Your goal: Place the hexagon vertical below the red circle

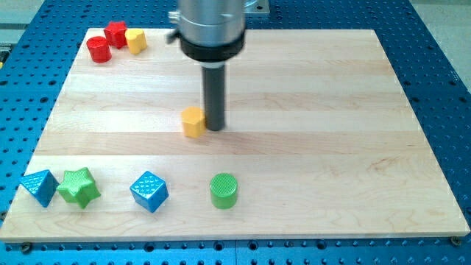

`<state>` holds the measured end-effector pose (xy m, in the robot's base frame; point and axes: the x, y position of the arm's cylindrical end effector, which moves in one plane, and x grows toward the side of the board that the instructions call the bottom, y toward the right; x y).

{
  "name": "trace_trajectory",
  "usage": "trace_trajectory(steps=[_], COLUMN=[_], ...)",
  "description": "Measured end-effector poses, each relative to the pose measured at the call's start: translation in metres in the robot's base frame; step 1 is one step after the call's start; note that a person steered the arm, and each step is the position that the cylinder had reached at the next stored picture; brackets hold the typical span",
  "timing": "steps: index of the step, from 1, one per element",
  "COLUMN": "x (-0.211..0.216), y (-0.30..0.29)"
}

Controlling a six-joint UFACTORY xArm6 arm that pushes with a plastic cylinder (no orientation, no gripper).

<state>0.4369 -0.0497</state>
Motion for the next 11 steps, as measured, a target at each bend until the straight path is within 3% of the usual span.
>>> trace_trajectory(steps=[1, 2, 3, 7, 9, 11], x=[-0.003, 0.007, 0.013, 0.001, 0.048, -0.002], y=[-0.033, 0.009, 0.01, -0.17, -0.208, -0.208])
